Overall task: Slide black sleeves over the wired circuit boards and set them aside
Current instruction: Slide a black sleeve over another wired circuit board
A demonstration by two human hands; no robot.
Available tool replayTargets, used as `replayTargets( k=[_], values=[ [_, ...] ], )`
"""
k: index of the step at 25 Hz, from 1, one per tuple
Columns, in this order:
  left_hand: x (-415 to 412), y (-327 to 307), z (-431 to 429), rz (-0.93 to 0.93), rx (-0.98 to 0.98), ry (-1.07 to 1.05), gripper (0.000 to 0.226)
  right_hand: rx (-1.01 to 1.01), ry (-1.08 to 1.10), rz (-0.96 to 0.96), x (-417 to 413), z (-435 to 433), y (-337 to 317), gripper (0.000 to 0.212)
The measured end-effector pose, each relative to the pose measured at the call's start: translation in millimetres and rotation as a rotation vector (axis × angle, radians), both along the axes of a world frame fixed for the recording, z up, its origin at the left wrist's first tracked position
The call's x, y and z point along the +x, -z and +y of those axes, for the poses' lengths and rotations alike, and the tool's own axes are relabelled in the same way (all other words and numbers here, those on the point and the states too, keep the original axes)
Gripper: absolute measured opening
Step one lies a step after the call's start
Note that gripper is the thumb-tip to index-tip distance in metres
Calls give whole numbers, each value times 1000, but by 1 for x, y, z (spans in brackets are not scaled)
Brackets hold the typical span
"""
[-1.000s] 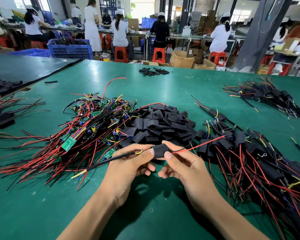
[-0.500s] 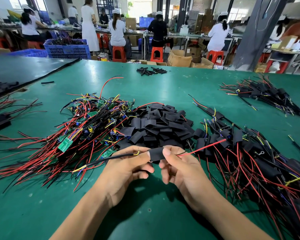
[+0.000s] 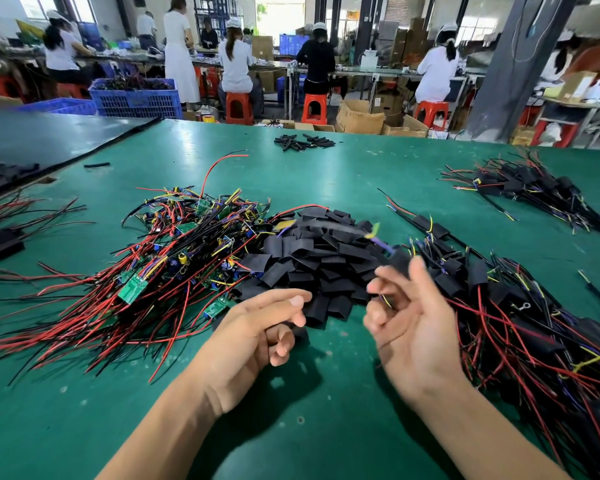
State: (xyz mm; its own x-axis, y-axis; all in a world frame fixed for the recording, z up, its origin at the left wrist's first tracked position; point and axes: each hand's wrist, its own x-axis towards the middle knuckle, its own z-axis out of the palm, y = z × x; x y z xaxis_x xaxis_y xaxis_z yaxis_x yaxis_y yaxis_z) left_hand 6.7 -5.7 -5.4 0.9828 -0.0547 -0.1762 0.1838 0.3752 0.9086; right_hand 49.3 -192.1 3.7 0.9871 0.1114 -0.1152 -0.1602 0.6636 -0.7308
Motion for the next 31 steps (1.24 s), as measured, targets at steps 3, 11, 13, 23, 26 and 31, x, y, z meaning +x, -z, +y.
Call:
replayTargets(
  k=[3, 11, 13, 23, 26, 31],
  values=[
    [3, 5, 0, 32, 66, -87, 26, 39, 169, 56, 9, -13, 2, 49],
    [3, 10, 20, -117, 1054, -643, 17, -137, 173, 3, 14, -13, 15, 65],
    [3, 11, 23, -73, 1107, -611, 31, -209, 165, -34, 13, -10, 17, 66],
    [-4, 9, 28, 157, 1357, -524, 33, -712, -3, -323, -1, 4, 26, 34],
    [-2, 10, 31, 124, 1378, -512, 30, -742, -7, -324, -1, 3, 27, 33],
    [-1, 13, 33, 82, 1375, -522, 36, -761, -11, -325, -1, 3, 27, 32]
  ],
)
